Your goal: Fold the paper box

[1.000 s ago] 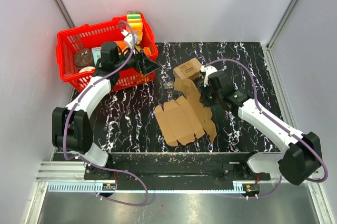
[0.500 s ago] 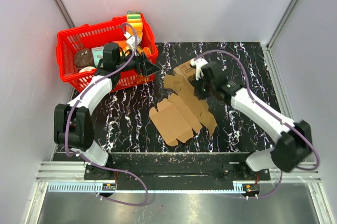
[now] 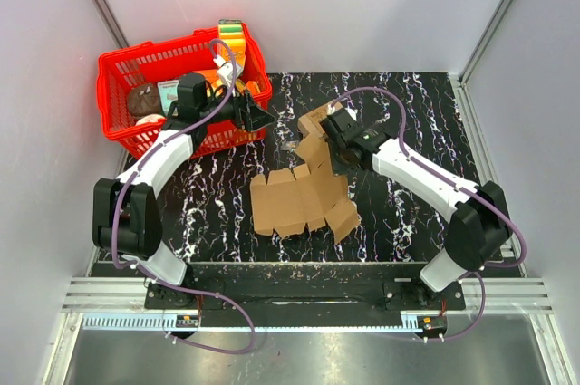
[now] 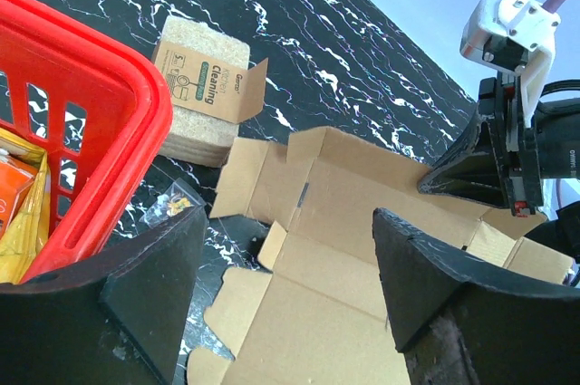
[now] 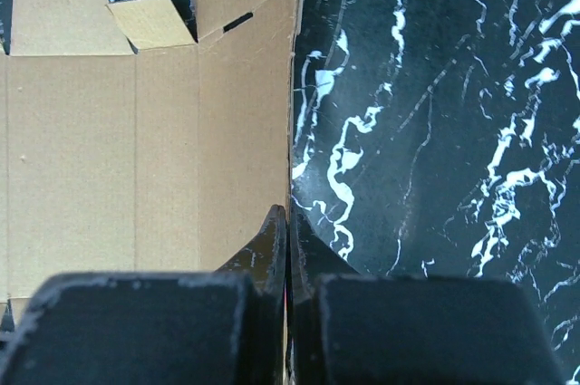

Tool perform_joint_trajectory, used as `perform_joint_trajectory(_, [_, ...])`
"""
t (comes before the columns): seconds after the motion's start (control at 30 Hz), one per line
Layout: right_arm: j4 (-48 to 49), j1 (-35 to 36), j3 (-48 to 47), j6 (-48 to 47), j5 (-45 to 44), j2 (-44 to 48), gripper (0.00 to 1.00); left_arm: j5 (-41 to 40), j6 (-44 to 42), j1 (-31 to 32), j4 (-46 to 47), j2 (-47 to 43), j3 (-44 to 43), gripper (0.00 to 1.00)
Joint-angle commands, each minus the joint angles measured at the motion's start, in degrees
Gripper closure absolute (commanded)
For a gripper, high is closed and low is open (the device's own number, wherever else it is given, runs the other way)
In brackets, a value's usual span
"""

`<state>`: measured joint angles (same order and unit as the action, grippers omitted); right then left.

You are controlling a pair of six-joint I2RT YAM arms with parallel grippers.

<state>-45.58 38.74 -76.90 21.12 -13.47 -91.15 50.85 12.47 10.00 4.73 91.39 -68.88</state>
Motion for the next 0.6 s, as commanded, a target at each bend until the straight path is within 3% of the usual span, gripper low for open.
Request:
perform_joint_trajectory(0.0, [-2.58,0.72,-1.93,5.68,-6.74,-0.16,1.0,1.8,-0.16,-0.42,1.68,-0.69,-2.49,0.22])
perform_joint_trajectory(0.33, [-0.22,1.42,-1.15,1.66,-5.35,1.76,1.0,1.79,-0.08,-0.42,1.68,-0.43,-2.48,0.22])
perform_joint_trajectory(0.57, [26.82,1.42,18.86,-14.68,8.79,15.54,1.0,1.8,-0.34,-0.42,1.6,0.01,-2.49,0.23])
